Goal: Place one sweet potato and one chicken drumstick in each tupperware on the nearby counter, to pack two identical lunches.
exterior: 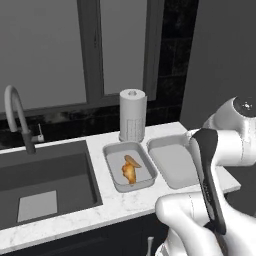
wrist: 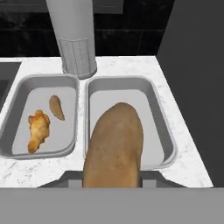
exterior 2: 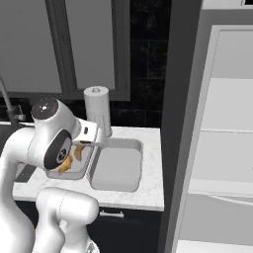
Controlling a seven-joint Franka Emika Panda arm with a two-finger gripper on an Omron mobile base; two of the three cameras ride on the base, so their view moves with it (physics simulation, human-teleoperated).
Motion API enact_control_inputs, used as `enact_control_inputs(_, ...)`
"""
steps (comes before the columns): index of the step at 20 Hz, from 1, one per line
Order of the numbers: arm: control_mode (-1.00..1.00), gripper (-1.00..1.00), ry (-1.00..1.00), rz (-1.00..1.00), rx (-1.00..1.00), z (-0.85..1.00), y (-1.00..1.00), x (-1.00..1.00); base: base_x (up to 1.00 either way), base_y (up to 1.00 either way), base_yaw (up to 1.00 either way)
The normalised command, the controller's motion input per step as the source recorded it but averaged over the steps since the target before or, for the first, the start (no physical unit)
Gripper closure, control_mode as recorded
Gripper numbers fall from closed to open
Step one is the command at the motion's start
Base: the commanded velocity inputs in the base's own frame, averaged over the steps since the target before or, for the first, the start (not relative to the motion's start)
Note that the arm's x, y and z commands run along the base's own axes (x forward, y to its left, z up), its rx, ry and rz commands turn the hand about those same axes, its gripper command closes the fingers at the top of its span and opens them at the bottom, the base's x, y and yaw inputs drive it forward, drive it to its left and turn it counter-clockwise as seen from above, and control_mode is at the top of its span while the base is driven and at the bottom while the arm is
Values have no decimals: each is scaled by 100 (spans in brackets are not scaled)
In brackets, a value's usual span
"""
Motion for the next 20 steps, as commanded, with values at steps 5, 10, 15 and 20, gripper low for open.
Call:
enact_control_inputs(5,-100,100,39,8,-4,-100,1,100,0,0,0)
enact_control_inputs(10,-100,100,9,10,-1,-83,1,100,0,0,0)
enact_control_inputs(15,-100,100,2,13,0,-71,-2,65,0,0,0)
enact_control_inputs(20,-100,100,-10,6,0,-61,0,0,0,0,0)
